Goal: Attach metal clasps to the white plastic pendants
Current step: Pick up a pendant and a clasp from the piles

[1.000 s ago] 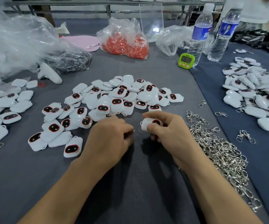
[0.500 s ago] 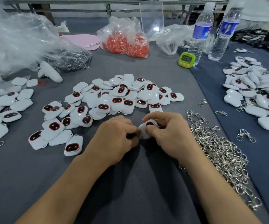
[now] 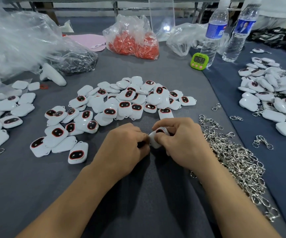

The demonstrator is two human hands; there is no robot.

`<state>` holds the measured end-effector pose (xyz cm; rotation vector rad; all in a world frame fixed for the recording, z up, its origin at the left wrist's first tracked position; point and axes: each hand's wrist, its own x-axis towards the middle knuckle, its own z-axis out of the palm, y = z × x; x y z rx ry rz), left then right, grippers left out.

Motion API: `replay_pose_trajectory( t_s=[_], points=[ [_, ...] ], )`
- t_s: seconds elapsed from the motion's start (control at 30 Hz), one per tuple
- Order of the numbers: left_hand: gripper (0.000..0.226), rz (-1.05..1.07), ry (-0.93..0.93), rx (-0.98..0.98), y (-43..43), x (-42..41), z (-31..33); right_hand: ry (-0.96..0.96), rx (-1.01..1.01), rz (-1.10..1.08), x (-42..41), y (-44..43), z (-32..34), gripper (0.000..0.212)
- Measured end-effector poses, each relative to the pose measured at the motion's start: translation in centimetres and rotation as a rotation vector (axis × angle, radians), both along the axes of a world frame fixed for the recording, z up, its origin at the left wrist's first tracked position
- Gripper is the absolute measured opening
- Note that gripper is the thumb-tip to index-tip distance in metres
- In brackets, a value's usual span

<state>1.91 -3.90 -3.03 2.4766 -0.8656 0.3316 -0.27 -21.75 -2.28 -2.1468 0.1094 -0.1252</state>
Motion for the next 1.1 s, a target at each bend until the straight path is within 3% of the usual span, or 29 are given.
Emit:
replay_pose_trajectory(
  t_s=[0.17,0.3,0.37,0.53,0.73,0.87,0.97,1.1],
  points=[
    [0.012,0.059,-0.196,0.102,-0.4,-0.7,-0.1,0.115,0.221,-0.04,0.0,0.3,-0.1,0.011],
    [0.014,0.128,-0.249,0.036,-0.5,-0.6,0.2,0.173,0.44,-0.07,0.3,0.4,0.0,0.011],
    [0.01,0.13,-0.156,-0.1,-0.3,-0.5,0.2,0.197,0.554,-0.085,0.4,0.5,0.1,0.008],
    [0.026,0.183,0.293,-0.497,0.0,-0.1,0.5,0.287,0.787,-0.105,0.5,0.3,1.1,0.013],
    [0.012,0.2,0.507,-0.699,-0.5,0.1,0.8,0.319,0.852,-0.05,0.1,-0.1,1.6,0.017],
    [0.01,0.131,0.619,-0.687,-0.3,0.0,1.1,0.296,0.831,-0.027,0.0,-0.3,1.4,0.017],
    [0.013,0.122,0.506,-0.49,0.1,0.1,1.1,0.234,0.775,-0.022,-0.1,-0.1,1.0,0.016],
    [0.012,0.115,0.069,-0.185,0.4,-0.2,0.8,0.174,0.76,-0.033,0.0,0.7,0.5,0.014]
  ],
)
